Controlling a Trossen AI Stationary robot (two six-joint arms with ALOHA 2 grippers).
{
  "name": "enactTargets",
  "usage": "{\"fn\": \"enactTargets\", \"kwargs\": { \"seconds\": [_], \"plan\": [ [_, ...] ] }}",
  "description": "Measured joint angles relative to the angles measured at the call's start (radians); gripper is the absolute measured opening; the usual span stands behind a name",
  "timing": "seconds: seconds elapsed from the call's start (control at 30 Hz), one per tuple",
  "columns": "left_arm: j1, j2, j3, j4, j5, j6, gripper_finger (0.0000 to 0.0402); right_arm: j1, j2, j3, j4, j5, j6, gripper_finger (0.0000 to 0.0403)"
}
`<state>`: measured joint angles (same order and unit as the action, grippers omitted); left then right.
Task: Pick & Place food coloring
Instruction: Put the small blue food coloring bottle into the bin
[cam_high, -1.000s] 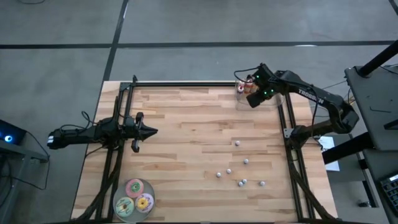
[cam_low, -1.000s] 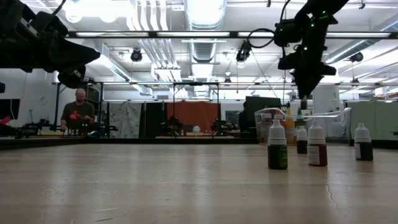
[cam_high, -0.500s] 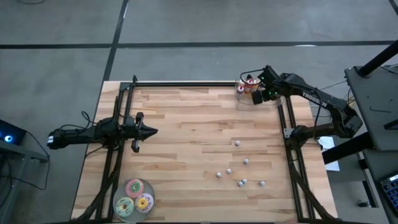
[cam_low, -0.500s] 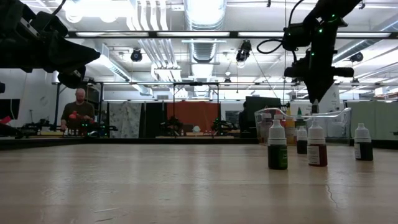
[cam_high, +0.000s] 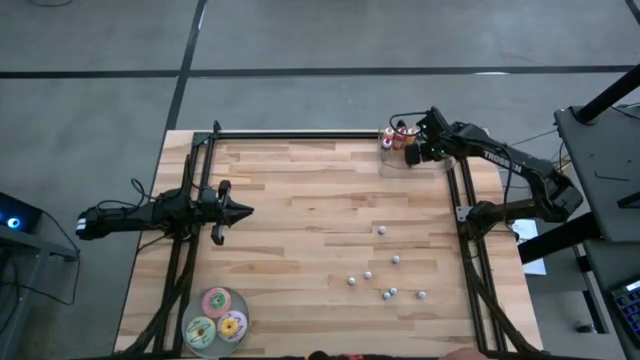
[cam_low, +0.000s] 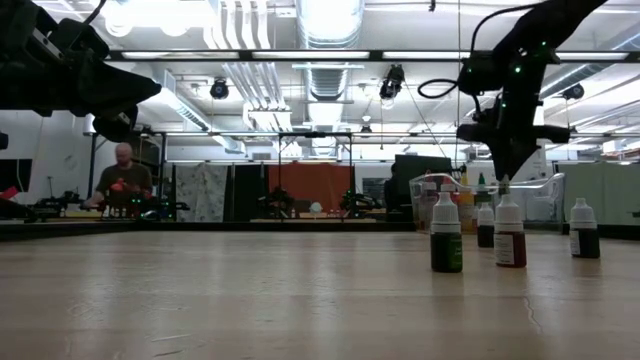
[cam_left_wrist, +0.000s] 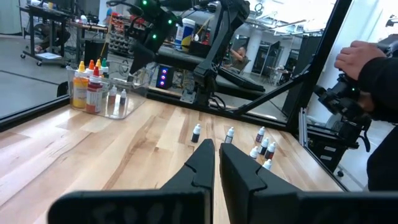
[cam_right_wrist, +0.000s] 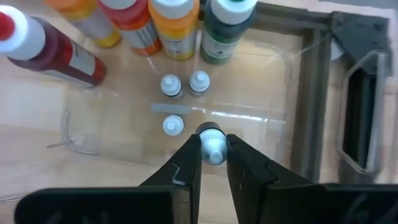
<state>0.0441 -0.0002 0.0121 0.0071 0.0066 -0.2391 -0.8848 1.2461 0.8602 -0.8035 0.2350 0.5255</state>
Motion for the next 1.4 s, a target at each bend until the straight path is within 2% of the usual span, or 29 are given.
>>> {"fn": "enactTargets", "kwargs": {
  "seconds": [0.2,0.57,1.4],
  "plan": [
    [0.0,0.0,0.0,0.0,0.0,0.0,0.0,0.0,0.007,-0.05,0.059,0.0,0.0,0.0052],
    [0.0,0.0,0.0,0.0,0.0,0.0,0.0,-0.017,0.096,-0.054,0.085,0.0,-0.002,0.0052],
    [0.0,0.0,0.0,0.0,0.0,0.0,0.0,-0.031,0.098,-0.079,0.13,-0.037,-0.001,0.0052]
  ]
}}
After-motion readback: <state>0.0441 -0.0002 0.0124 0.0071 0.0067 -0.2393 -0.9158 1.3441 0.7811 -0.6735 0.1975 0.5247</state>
